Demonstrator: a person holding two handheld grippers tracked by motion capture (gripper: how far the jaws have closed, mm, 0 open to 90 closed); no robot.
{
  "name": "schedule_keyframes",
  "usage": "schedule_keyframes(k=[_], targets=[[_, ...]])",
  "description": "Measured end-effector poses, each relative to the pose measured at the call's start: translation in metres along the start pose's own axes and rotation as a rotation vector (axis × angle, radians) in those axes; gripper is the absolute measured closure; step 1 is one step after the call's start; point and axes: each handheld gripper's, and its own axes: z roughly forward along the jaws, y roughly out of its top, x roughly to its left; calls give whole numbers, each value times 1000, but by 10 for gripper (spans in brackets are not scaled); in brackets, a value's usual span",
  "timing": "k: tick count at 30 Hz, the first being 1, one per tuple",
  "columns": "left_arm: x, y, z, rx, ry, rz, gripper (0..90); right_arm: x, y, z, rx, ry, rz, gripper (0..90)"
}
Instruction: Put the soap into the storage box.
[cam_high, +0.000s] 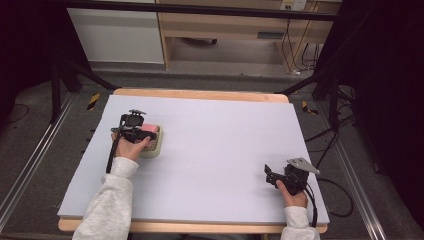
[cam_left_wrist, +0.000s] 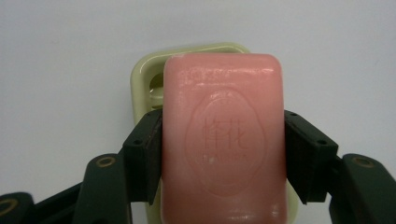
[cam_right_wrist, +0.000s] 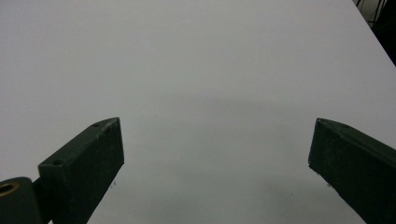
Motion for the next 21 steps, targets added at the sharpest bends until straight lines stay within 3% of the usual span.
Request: schedule_keyframes(k=[15, 21], targets=[[1, -6, 12, 17, -1, -9, 372, 0, 0, 0, 1, 0, 1, 38], [-2, -7, 14, 15, 14, 5, 372, 0, 0, 0, 2, 1, 3, 38]])
